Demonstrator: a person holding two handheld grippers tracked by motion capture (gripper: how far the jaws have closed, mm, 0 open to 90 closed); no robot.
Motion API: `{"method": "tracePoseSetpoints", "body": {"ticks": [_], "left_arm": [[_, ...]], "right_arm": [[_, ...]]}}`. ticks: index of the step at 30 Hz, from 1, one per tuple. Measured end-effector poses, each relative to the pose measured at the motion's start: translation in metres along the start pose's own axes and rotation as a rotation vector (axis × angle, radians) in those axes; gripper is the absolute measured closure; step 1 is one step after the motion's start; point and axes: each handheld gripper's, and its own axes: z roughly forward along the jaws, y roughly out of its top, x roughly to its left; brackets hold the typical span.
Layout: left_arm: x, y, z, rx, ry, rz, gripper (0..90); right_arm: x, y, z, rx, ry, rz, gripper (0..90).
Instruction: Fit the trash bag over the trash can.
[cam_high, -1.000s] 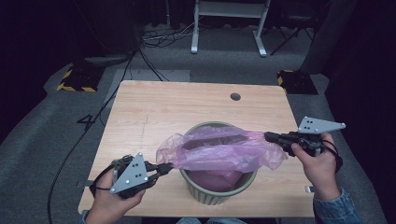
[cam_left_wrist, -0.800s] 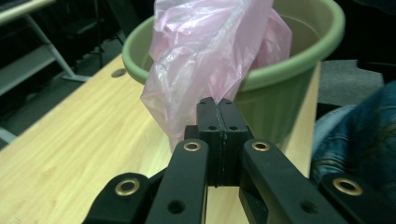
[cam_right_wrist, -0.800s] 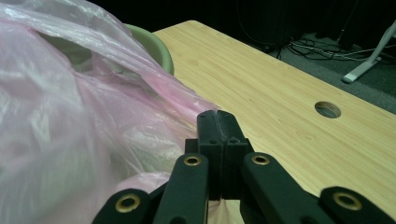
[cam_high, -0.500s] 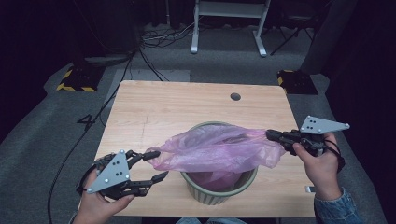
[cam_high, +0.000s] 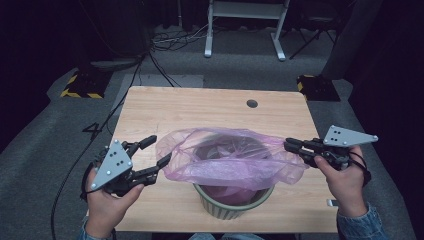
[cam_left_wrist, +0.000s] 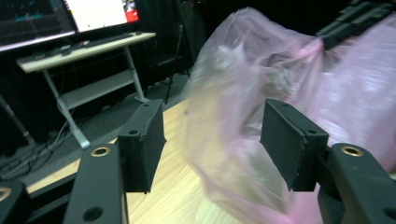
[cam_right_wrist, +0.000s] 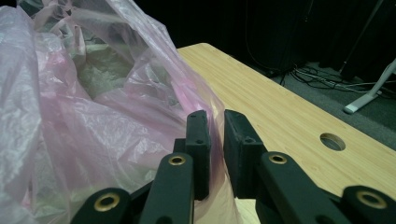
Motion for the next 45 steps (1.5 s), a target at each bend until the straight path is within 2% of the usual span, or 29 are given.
{"method": "tracePoseSetpoints", "body": {"ticks": [2,3,5,9,10,11,13,17,20,25,28,30,32,35,37,38,40,45], "left_arm": [[0.009,-0.002,0.009,0.009,-0.031,-0.041,38.3],[0.011,-0.003,0.013,0.010,-0.055,-0.061,48.2],[0.018,-0.006,0.024,0.019,-0.118,-0.114,51.6],[0.021,-0.012,0.040,0.072,-0.162,-0.107,76.3],[0.022,-0.014,0.044,0.086,-0.173,-0.108,88.0],[0.022,-0.016,0.047,0.095,-0.177,-0.110,88.0],[0.023,-0.022,0.054,0.123,-0.178,-0.118,89.8],[0.030,-0.035,0.069,0.171,-0.173,-0.155,90.0],[0.037,-0.047,0.081,0.226,-0.180,-0.199,90.0],[0.038,-0.062,0.097,0.321,-0.186,-0.240,90.0],[0.038,-0.071,0.106,0.367,-0.192,-0.250,90.0],[0.037,-0.078,0.109,0.399,-0.193,-0.250,90.0],[0.036,-0.083,0.109,0.421,-0.192,-0.241,90.0],[0.036,-0.089,0.106,0.431,-0.203,-0.249,90.0],[0.034,-0.093,0.101,0.437,-0.207,-0.243,90.0],[0.033,-0.096,0.098,0.437,-0.208,-0.244,90.0],[0.031,-0.100,0.092,0.437,-0.210,-0.242,90.0],[0.025,-0.110,0.077,0.408,-0.216,-0.246,90.0]], "right_arm": [[0.001,0.001,0.001,-0.005,0.003,-0.001,78.7],[0.001,0.002,0.004,-0.009,0.010,0.002,76.8],[0.000,0.001,0.005,-0.010,0.014,0.007,75.2],[-0.003,-0.001,0.013,-0.007,0.024,0.022,74.4],[-0.005,-0.002,0.017,-0.003,0.032,0.023,81.6],[-0.005,-0.002,0.017,-0.003,0.032,0.023,81.6],[-0.007,-0.002,0.021,0.005,0.045,0.021,87.2],[-0.012,-0.003,0.030,0.019,0.029,0.004,89.8],[-0.019,-0.009,0.038,0.035,0.018,0.018,90.0],[-0.028,-0.021,0.053,0.068,0.000,0.040,90.0],[-0.033,-0.034,0.069,0.121,-0.006,0.066,90.0],[-0.034,-0.037,0.072,0.137,-0.011,0.070,90.0],[-0.034,-0.045,0.077,0.166,-0.014,0.074,90.0],[-0.034,-0.055,0.078,0.190,-0.002,0.088,90.0],[-0.031,-0.062,0.075,0.193,0.010,0.093,90.0],[-0.027,-0.071,0.069,0.196,0.023,0.107,90.0],[-0.026,-0.075,0.067,0.199,0.026,0.107,90.0],[-0.014,-0.098,0.055,0.177,0.057,0.139,90.0]]}}
